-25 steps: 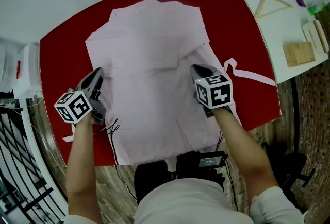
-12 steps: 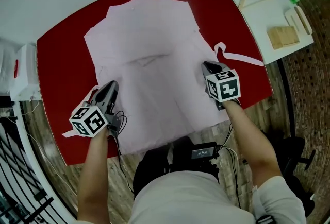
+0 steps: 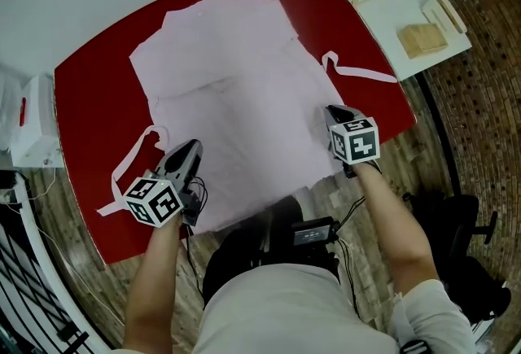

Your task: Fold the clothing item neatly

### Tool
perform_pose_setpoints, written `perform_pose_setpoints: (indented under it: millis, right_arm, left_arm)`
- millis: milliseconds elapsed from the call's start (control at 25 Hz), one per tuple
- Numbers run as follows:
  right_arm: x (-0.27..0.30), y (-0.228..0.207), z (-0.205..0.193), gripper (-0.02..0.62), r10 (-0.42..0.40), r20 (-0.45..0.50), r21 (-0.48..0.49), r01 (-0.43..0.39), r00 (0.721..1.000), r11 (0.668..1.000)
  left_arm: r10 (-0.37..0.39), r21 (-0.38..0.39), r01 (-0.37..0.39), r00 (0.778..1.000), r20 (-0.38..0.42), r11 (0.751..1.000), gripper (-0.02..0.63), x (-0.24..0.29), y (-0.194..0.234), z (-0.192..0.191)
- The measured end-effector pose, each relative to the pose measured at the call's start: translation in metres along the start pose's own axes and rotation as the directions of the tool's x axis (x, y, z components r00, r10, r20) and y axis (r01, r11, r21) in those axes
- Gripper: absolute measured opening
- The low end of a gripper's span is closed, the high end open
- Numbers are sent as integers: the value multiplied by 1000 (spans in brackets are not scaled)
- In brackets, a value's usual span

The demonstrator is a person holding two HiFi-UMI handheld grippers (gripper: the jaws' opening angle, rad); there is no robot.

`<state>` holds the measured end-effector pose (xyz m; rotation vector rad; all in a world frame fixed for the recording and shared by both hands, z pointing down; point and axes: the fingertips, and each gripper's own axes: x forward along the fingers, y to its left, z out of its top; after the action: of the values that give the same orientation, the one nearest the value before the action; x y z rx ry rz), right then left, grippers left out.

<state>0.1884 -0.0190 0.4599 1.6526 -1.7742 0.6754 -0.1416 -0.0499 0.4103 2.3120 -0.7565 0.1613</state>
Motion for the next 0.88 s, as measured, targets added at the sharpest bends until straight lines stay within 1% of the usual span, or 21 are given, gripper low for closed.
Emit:
perform_pose_setpoints:
  millis: [120,240,360,520,760,880]
  right_arm:
    - [-8,-8,-11,25,-8,-14,28,9,1000,1000]
    - [-17,-30,-21,26,-30,-15,81,31,999,996]
    - [-26,-65,-33,26,-73,-23,126,76,997,989]
    - [-38,-118,-46,26,-122,-42,158,127,992,979]
    - [-38,-179,-55,26,-162,-53,193,169,985,966]
    - [-32,-207,-59,26,-171,-59,219,180,984,959]
  left_arm:
    - [-10,-3,10,1000,2,1000,18,-5,-9,-3]
    - [-15,-2,15,1000,10,1000,18,-7,-21,-4]
    - [-17,2,17,1000,23,1000,18,-4,-37,-6]
    - [-16,3,16,999,41,1000,18,7,-60,-10]
    - [-22,2,22,998,53,1000,18,35,-89,-14]
    - [-22,-1,22,999,42,1000,18,54,-104,-19]
